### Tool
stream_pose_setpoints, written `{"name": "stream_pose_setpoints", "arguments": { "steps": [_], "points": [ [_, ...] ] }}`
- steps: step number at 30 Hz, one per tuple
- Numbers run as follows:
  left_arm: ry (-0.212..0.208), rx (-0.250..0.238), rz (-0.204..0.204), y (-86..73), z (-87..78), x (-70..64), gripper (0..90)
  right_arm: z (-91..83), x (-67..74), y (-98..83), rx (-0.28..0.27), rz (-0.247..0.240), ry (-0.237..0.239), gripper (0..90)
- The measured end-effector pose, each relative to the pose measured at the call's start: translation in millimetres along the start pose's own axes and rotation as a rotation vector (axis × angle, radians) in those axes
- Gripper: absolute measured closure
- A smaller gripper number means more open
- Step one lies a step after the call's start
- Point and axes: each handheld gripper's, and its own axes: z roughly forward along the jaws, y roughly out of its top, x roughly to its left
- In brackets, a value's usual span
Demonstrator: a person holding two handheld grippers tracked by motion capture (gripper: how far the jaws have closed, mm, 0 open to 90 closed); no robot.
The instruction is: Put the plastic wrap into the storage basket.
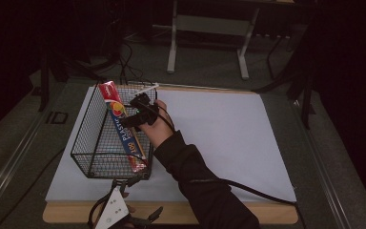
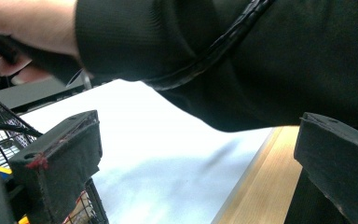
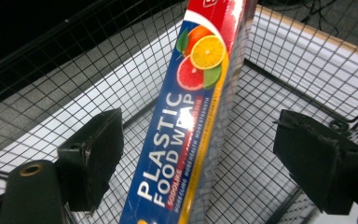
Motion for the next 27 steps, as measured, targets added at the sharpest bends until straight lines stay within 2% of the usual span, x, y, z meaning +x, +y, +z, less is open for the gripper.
{"name": "stream_pose_setpoints", "arguments": {
  "steps": [4, 13, 22, 27],
  "points": [
    [-0.001, 0.005, 0.002, -0.6, 1.0, 0.2, 1.3, -15.0, -7.6, -3.9, -0.017, -0.016, -0.011, 15.1],
    [-0.004, 0.006, 0.001, -0.7, 3.4, -0.3, 1.3, -45.1, -28.4, -17.7, -0.051, -0.001, -0.028, 15.0],
    [-0.003, 0.013, 0.002, -1.1, 4.7, 0.3, 1.3, -73.9, -49.6, -43.4, -0.088, 0.014, -0.031, 15.0],
    [-0.005, 0.014, 0.002, -1.2, 5.7, -0.5, 1.3, -86.1, -58.4, -58.1, -0.090, 0.002, -0.044, 14.2]
  ]
}}
